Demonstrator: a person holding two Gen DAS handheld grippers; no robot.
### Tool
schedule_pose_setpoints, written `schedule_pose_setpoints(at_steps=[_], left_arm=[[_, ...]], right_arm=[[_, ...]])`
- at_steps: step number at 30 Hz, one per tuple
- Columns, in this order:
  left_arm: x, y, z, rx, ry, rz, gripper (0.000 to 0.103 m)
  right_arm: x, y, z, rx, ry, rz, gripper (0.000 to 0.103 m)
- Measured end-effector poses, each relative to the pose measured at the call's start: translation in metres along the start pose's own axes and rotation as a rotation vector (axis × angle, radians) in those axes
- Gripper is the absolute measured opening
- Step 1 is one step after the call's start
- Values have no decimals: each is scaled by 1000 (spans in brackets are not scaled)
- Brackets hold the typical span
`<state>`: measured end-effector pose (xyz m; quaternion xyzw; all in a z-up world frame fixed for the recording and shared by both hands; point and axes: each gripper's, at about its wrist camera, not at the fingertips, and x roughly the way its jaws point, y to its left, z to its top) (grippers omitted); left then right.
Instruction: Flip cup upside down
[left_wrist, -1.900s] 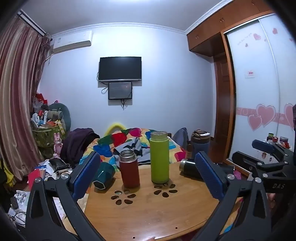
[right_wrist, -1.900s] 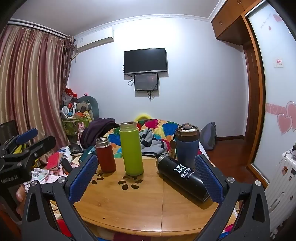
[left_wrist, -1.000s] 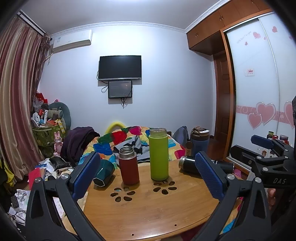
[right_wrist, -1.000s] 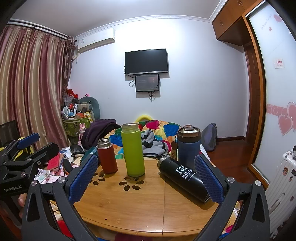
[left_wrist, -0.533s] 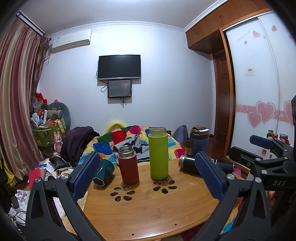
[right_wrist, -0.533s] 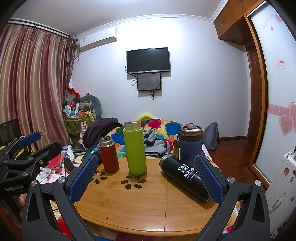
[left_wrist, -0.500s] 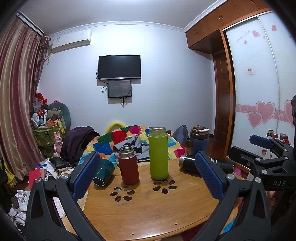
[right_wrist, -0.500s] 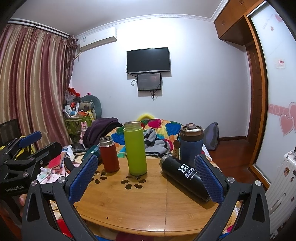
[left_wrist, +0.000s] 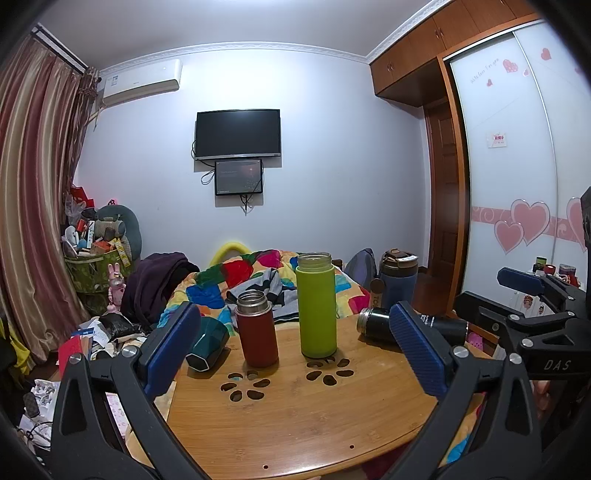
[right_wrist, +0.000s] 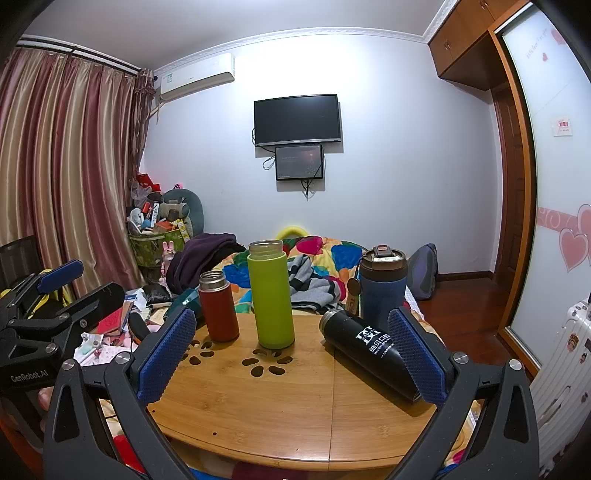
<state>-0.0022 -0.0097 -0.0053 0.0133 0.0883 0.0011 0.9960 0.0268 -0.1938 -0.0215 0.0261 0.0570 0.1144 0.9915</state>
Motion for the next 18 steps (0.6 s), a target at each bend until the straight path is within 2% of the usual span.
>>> schedule_pose_setpoints(at_steps=[18], left_arm=[[1, 1, -1, 4, 1, -2, 103]], right_arm=[[3, 0, -1, -2, 6, 4, 103]])
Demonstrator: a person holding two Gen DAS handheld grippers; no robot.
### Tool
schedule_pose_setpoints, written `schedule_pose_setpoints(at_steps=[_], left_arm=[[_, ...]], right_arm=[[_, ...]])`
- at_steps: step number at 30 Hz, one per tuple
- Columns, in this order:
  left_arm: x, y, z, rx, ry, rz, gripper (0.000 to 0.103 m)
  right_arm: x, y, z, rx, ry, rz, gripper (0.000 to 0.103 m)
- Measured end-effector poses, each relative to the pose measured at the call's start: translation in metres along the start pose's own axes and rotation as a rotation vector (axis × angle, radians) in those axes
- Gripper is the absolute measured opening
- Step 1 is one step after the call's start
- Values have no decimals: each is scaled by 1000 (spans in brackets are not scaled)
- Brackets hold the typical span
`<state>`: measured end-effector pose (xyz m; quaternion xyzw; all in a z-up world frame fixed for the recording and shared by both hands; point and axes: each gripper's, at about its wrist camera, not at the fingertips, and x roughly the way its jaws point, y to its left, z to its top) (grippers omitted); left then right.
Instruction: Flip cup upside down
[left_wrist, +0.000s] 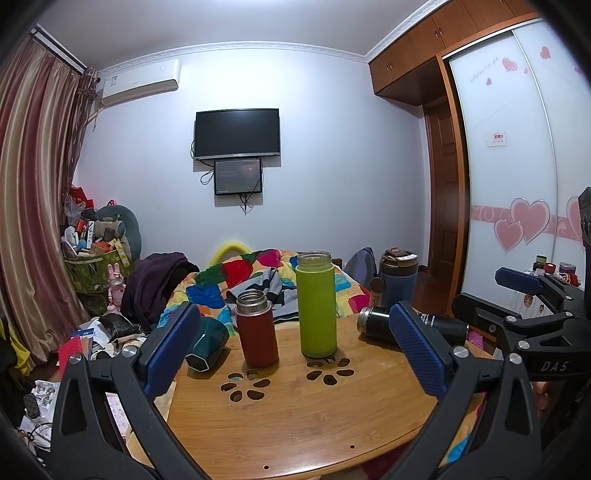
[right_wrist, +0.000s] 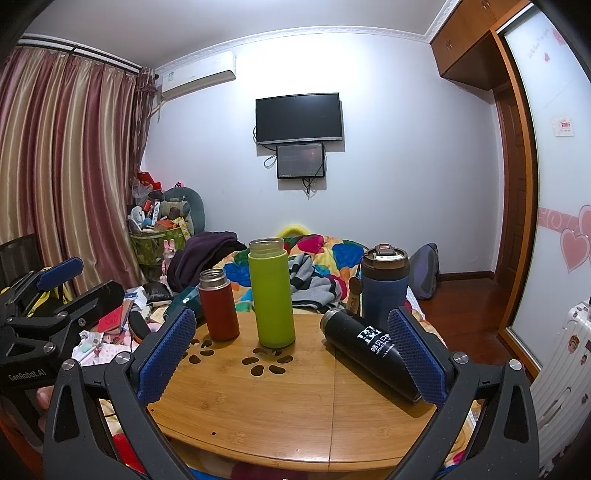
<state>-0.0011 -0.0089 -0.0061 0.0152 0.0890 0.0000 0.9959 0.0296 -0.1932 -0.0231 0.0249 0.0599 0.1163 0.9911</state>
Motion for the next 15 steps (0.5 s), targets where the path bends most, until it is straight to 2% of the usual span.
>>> schedule_pose_setpoints(at_steps=[15], left_arm=[[17, -6, -3, 29, 25, -14, 103]], right_arm=[[23, -22, -13, 35, 41, 4, 103]])
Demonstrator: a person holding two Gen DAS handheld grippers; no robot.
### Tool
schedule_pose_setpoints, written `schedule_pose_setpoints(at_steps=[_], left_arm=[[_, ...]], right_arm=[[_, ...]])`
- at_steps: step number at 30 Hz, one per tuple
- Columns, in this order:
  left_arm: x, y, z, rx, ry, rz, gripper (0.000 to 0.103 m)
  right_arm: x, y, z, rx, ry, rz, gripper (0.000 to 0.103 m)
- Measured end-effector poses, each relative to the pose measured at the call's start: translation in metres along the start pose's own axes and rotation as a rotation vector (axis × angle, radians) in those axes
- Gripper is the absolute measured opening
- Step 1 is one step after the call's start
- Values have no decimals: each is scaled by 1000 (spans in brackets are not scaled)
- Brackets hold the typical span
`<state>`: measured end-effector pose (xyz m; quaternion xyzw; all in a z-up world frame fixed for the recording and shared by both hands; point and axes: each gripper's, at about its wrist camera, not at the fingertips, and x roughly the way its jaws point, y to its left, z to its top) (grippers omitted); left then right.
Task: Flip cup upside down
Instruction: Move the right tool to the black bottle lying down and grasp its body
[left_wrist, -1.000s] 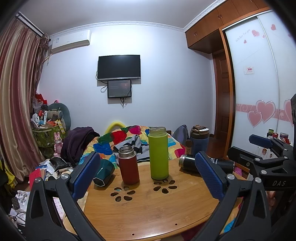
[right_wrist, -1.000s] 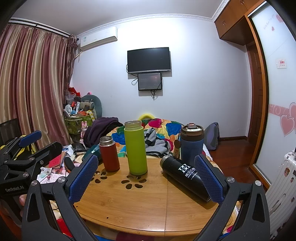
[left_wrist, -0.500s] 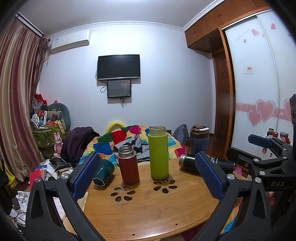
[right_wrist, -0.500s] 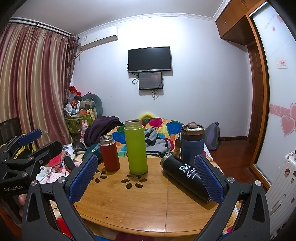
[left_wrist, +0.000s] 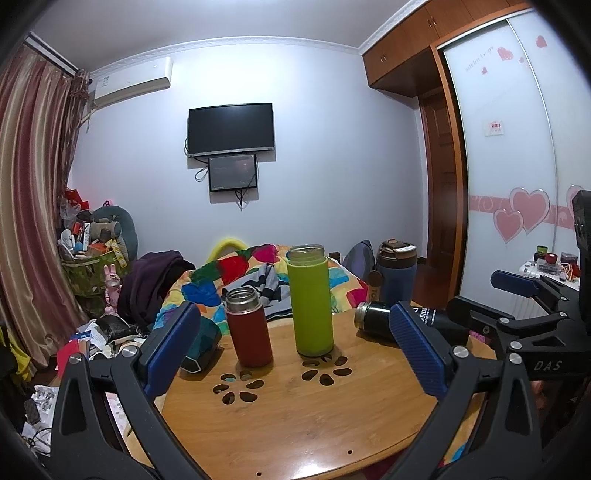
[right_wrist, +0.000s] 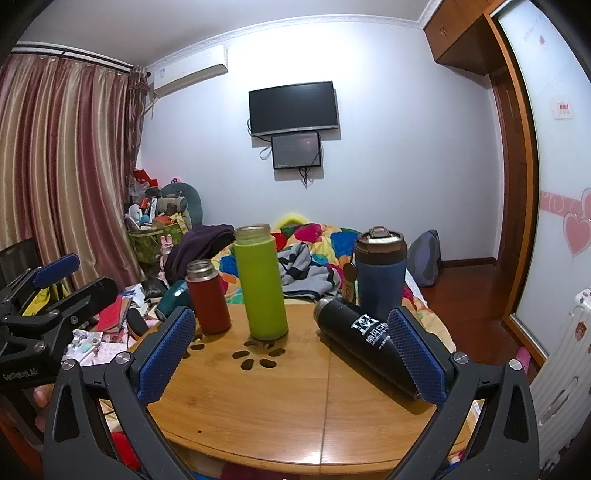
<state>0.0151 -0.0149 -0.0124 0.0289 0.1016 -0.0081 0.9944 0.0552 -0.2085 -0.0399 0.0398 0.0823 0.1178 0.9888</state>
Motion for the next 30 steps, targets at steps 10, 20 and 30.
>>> schedule_pose_setpoints(at_steps=[10, 20, 30], left_arm=[[55, -14, -13, -17, 103, -161, 103], [100, -33, -39, 2, 230, -163, 103], [123, -36, -62, 16, 309, -158, 103]], right_arm=[[43, -57, -19, 34, 117, -86, 103], [113, -137, -40, 63, 330, -84, 103], [139, -129, -48, -30, 413, 40, 99]])
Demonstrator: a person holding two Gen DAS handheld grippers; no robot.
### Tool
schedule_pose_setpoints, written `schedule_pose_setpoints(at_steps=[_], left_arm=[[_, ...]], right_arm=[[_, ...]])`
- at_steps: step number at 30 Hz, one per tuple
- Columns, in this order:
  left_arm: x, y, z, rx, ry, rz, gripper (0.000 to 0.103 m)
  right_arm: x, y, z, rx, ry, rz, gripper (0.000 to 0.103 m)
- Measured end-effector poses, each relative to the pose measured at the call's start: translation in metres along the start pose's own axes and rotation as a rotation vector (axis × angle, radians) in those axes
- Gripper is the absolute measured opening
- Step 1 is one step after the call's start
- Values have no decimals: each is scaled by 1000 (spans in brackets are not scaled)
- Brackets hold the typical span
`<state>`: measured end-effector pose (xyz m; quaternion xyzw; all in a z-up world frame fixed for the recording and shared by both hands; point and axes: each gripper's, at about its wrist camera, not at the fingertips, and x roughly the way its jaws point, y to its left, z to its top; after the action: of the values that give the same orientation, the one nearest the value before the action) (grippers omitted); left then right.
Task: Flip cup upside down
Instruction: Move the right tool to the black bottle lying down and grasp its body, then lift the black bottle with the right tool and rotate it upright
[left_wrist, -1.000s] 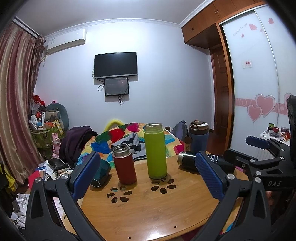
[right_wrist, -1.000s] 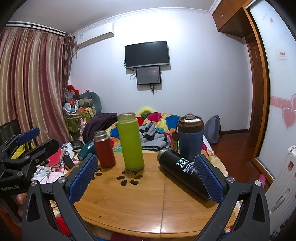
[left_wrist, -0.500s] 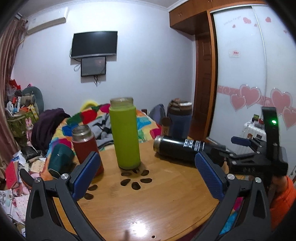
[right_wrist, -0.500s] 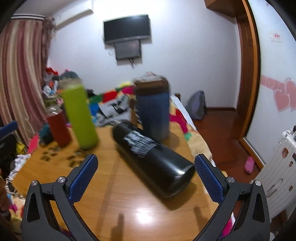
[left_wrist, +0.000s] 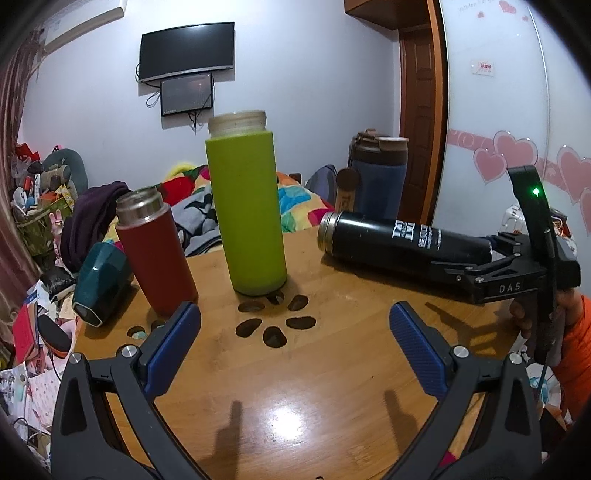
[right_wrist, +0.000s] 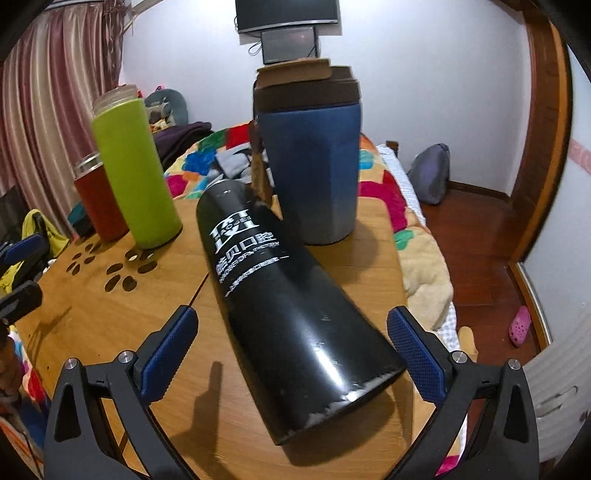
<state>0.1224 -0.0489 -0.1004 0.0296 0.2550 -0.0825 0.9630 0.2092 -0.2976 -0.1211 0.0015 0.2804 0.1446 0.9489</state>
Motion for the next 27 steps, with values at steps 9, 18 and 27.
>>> schedule_pose_setpoints(at_steps=[9, 18, 27], left_arm=[[3, 2, -6, -13, 6, -25, 103], [-7, 7, -11, -19, -56, -6, 103], [-14, -1, -20, 67, -84, 33, 103]], right_arm=[[1, 14, -7, -40, 44, 54, 73], [-15, 48, -13, -26, 29, 32, 61], [-69, 86, -12, -42, -67, 53, 61]])
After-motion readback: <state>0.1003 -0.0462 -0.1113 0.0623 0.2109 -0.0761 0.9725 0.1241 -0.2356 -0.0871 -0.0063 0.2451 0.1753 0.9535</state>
